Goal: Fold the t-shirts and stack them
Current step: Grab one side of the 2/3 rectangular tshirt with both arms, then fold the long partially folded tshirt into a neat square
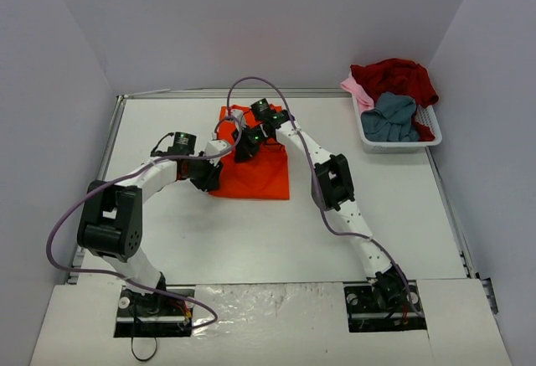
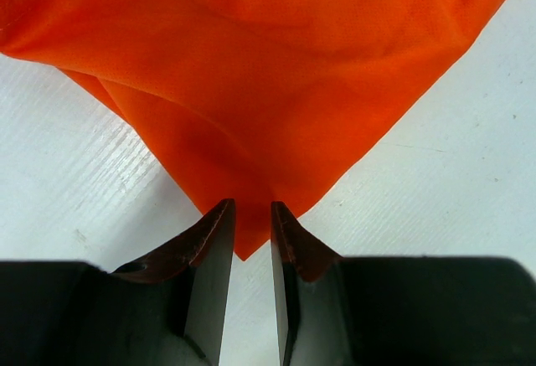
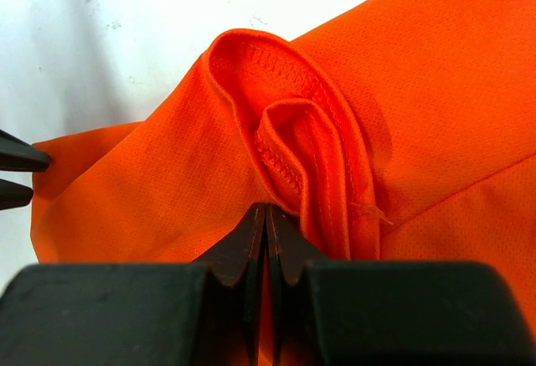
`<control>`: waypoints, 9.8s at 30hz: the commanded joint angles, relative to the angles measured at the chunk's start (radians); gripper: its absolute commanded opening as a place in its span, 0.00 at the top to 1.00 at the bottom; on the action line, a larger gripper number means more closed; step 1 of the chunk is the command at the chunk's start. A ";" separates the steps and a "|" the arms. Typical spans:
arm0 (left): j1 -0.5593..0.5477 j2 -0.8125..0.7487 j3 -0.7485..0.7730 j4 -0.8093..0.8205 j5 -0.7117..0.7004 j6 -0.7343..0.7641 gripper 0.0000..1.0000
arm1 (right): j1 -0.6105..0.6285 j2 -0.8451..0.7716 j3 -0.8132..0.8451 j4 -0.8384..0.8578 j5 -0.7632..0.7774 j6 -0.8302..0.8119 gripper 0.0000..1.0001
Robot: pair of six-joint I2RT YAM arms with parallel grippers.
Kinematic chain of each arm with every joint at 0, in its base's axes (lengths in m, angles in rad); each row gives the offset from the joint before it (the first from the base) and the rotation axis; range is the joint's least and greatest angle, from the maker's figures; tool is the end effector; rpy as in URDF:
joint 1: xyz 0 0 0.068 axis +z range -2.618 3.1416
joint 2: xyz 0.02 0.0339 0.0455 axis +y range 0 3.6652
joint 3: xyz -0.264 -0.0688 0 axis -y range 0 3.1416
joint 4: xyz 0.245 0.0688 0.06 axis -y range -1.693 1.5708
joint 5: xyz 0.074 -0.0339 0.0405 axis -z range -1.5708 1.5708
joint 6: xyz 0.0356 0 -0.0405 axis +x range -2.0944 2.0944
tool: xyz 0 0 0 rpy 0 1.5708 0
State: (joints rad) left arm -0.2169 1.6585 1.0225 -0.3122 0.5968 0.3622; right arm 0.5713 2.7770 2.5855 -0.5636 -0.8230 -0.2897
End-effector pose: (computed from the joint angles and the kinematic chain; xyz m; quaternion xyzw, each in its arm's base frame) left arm 0.3240 -0.0919 0.1952 0.3461 0.8463 -0.2579 0.3123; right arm 0.4823 0.3410 0.1526 -0.4953 0.6984 0.4146 0.3084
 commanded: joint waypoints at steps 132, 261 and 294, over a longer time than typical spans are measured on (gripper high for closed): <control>-0.279 -0.144 -0.216 0.101 -0.451 0.259 0.98 | -0.298 -0.948 -1.071 -0.062 0.088 -0.420 0.49; -0.151 -0.207 0.317 -1.139 0.176 0.745 0.98 | 0.084 -1.165 -1.220 -0.410 0.159 -0.713 1.00; -0.081 0.023 0.611 -0.970 0.106 0.641 0.98 | -0.145 -0.913 -0.915 -0.421 0.156 -0.864 1.00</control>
State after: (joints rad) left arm -0.3164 1.6699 1.5681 -1.2694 0.6983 1.0065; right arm 0.4492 1.8347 1.6150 -0.9348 -0.6556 -1.1152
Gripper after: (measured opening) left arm 0.031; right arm 0.044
